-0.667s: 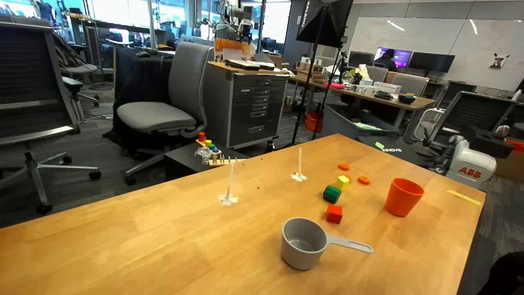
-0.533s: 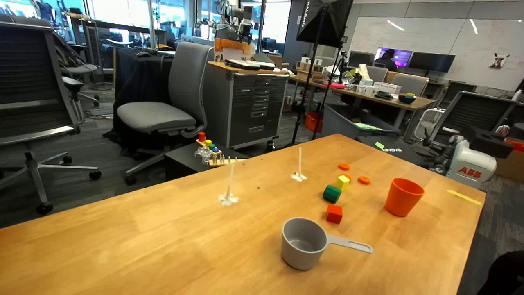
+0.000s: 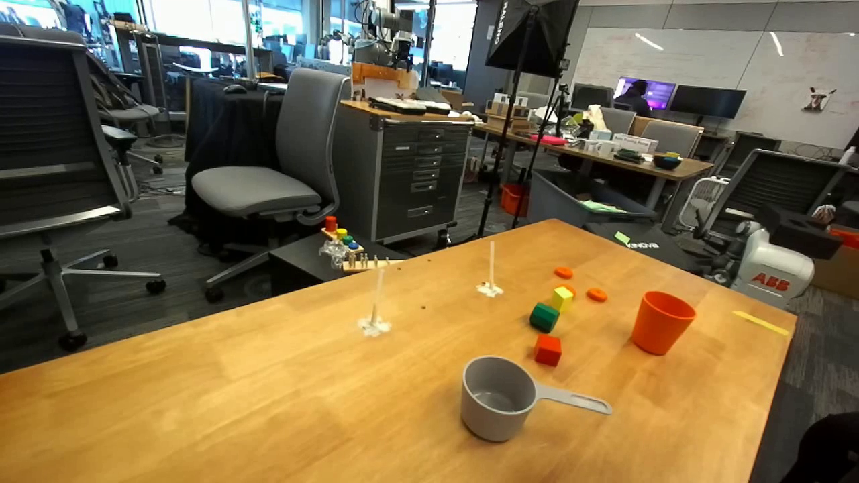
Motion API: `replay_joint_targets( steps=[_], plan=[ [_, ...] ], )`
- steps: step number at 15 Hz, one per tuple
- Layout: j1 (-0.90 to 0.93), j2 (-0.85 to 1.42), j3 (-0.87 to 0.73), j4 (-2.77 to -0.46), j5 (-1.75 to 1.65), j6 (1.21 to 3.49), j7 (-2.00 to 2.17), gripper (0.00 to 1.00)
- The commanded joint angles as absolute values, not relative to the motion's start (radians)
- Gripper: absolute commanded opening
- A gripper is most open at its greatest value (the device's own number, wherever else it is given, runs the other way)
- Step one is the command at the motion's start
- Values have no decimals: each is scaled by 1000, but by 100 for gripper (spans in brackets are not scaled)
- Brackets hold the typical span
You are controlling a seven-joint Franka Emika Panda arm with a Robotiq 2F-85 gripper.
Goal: Put the green, orange and yellow blocks in the pot
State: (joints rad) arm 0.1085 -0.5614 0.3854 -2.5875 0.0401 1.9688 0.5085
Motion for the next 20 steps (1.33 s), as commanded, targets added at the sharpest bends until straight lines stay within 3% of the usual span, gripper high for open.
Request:
replay_joint_targets(
  steps=[1,5,16,17,20],
  plan=[
    [127,-557,369,-2590,30,1968,517,100],
    [83,-453,336,-2532,-2,2039,488,100],
    [14,165,134,-1952,-43,1974,513,100],
    [42,30,135,-2095,-53,2038,487,100],
    [46,87,111,-2071,-51,2043,480,100]
  ],
)
